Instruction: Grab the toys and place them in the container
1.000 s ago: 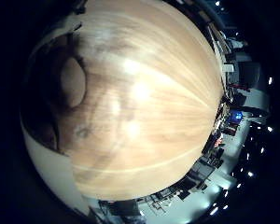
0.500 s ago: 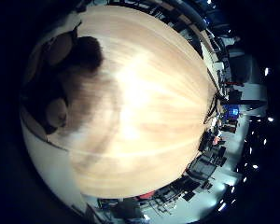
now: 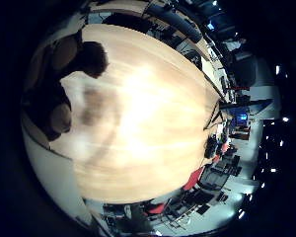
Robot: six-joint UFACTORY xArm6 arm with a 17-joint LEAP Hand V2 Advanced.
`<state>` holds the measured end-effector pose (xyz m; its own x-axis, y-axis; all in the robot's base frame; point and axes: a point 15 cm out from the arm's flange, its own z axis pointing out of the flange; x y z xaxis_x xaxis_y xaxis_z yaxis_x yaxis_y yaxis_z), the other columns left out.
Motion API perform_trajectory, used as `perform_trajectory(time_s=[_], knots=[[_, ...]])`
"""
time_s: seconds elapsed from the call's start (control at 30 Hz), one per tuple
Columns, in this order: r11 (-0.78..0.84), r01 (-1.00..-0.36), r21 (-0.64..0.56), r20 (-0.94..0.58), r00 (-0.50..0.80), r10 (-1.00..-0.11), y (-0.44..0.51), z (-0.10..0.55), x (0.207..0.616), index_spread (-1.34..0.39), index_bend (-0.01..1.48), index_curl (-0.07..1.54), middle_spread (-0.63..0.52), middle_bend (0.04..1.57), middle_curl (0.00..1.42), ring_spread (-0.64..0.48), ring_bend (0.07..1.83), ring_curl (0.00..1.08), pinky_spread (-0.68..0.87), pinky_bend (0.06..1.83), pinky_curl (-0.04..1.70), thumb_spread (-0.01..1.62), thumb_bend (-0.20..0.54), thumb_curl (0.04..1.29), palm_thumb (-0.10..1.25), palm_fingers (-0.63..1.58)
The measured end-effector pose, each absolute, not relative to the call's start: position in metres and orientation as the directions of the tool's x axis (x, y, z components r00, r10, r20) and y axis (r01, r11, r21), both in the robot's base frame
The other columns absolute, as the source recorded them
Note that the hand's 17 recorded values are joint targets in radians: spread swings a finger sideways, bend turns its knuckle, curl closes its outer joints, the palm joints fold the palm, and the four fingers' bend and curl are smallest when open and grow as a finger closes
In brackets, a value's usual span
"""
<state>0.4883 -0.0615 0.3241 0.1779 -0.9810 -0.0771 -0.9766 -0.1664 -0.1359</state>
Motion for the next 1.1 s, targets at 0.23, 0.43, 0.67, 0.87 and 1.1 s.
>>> perform_trajectory(time_s=[0.23, 0.43, 0.67, 0.87, 1.1], knots=[[-0.196, -0.965, -0.175, -0.088, 0.214, -0.973, -0.037, 0.364, 0.469, -0.60, 0.27, 0.65, -0.40, 0.91, 0.62, -0.31, 1.26, 0.49, -0.44, 1.20, 0.49, 0.98, -0.018, 0.33, 1.01, 1.22], [-0.235, -0.949, -0.211, -0.095, 0.259, -0.961, -0.009, 0.397, 0.450, -0.61, 0.26, 0.67, -0.40, 0.91, 0.62, -0.31, 1.26, 0.49, -0.44, 1.20, 0.49, 0.98, -0.019, 0.33, 1.01, 1.22], [-0.292, -0.921, -0.256, -0.101, 0.326, -0.940, 0.030, 0.426, 0.433, -0.61, 0.25, 0.70, -0.40, 0.92, 0.61, -0.31, 1.26, 0.49, -0.44, 1.20, 0.49, 0.98, -0.019, 0.33, 1.01, 1.22], [-0.343, -0.899, -0.271, -0.107, 0.382, -0.918, 0.074, 0.438, 0.419, -0.62, 0.24, 0.72, -0.39, 0.93, 0.61, -0.30, 1.26, 0.48, -0.45, 1.20, 0.50, 0.98, -0.018, 0.33, 1.00, 1.22], [-0.413, -0.872, -0.264, -0.121, 0.455, -0.882, 0.130, 0.439, 0.405, -0.63, 0.22, 0.73, -0.39, 0.93, 0.61, -0.30, 1.26, 0.48, -0.45, 1.19, 0.50, 0.98, -0.018, 0.33, 1.00, 1.22]])
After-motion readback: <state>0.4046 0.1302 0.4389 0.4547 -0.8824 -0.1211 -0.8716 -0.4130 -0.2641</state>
